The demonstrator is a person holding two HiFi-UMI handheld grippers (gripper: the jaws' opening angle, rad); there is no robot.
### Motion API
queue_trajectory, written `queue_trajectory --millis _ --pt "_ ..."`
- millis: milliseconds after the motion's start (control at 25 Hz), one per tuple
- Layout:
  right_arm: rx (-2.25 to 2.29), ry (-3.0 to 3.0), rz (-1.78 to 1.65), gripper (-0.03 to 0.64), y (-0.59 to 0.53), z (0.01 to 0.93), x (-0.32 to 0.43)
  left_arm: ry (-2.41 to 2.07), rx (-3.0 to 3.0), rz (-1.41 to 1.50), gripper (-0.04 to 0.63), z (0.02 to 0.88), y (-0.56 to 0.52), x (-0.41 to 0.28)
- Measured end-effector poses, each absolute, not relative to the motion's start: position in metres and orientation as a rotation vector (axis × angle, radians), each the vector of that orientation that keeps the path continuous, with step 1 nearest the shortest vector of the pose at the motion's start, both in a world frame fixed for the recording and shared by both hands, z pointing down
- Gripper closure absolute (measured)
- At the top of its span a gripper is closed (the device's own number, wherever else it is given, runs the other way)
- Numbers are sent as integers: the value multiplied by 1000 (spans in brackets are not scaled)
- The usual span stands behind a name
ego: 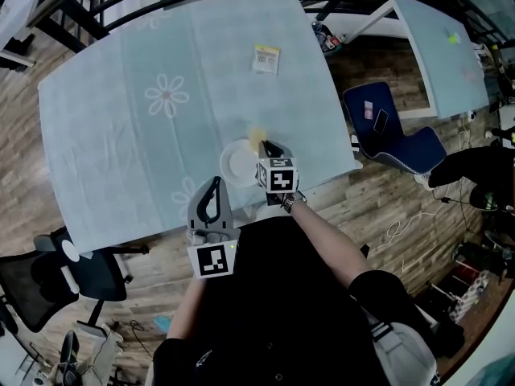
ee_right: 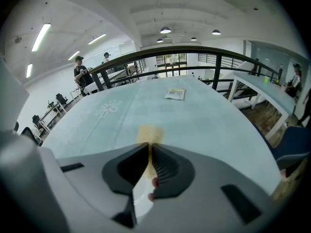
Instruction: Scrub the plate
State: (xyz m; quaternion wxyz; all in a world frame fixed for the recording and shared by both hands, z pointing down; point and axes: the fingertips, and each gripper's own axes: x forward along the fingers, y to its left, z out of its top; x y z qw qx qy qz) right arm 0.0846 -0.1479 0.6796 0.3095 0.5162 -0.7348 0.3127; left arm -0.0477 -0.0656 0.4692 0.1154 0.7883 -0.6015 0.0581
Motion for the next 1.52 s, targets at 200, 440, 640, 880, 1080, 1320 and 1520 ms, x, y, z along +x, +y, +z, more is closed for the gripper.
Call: queue_trajectory --millis 200,440,640,880,1080,1320,1520 --pt "1256 -2013 831 588 -136 675 53 -1791 2297 166 583 466 -60 -52" --pt "1096 -2070 820 588 -113 679 18 -1823 2262 167 583 469 -54 -61" --pt "1020 -2085 819 588 -98 682 -1 -1838 2246 171 583 470 -50 -68" --pt "936 -2068 812 588 -78 692 -16 -1857 2232 172 583 470 -45 -74" --pt "903 -2051 772 588 -71 699 -17 -1869 2214 168 583 469 -45 -79" --pt "934 -2018 835 588 -73 707 -6 -1852 2230 180 583 472 -45 -74" --pt "964 -1995 864 588 -75 711 4 -1828 2249 181 583 472 -49 -66"
